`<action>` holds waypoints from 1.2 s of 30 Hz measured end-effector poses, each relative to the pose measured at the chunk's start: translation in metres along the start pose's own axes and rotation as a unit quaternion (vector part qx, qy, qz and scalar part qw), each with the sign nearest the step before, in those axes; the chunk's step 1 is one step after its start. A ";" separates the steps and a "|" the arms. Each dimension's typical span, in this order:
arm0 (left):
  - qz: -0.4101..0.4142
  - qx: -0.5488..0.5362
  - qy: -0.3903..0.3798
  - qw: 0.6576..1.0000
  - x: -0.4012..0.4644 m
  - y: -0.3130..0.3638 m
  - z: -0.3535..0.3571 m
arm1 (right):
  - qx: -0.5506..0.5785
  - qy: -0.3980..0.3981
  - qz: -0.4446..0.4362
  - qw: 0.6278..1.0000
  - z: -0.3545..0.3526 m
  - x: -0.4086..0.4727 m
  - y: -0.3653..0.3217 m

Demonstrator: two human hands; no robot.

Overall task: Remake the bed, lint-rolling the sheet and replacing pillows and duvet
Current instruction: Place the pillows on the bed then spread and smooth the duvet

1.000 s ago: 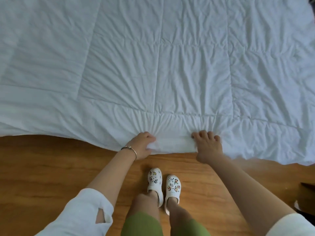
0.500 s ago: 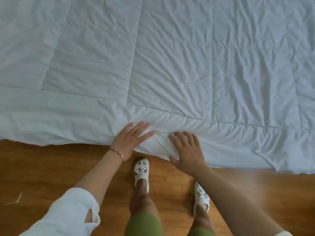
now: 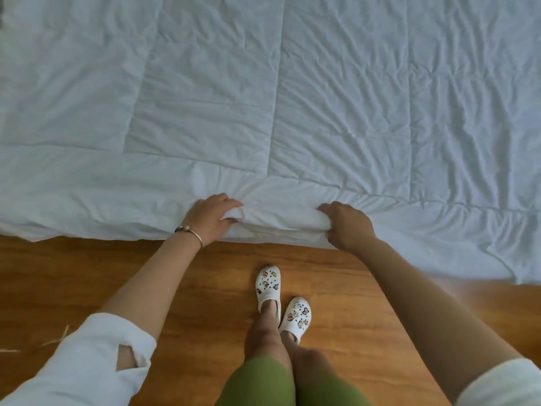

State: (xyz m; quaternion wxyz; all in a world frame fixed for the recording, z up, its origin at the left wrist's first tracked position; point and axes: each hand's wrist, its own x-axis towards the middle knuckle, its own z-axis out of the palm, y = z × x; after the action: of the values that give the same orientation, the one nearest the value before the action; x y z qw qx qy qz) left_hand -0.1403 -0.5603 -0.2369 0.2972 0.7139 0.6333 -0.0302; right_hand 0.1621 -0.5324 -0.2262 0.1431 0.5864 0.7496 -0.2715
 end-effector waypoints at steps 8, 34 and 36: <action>-0.057 -0.060 -0.136 0.987 -0.043 0.015 0.016 | -0.042 -0.043 -0.036 0.998 0.034 -0.048 0.003; -0.021 0.194 -0.038 0.980 -0.087 -0.321 -0.065 | -0.118 0.007 -0.025 0.993 0.108 0.073 -0.381; -0.007 0.170 -0.032 0.985 -0.088 -0.321 -0.065 | -0.100 0.042 -0.032 0.994 0.093 0.074 -0.386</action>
State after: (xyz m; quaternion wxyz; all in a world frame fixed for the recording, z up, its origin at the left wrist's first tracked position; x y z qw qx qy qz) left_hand -0.4755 -0.6017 -0.2702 0.1914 0.7482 0.6142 -0.1625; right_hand -0.2365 -0.5897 -0.2487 0.1605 0.5559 0.7967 -0.1746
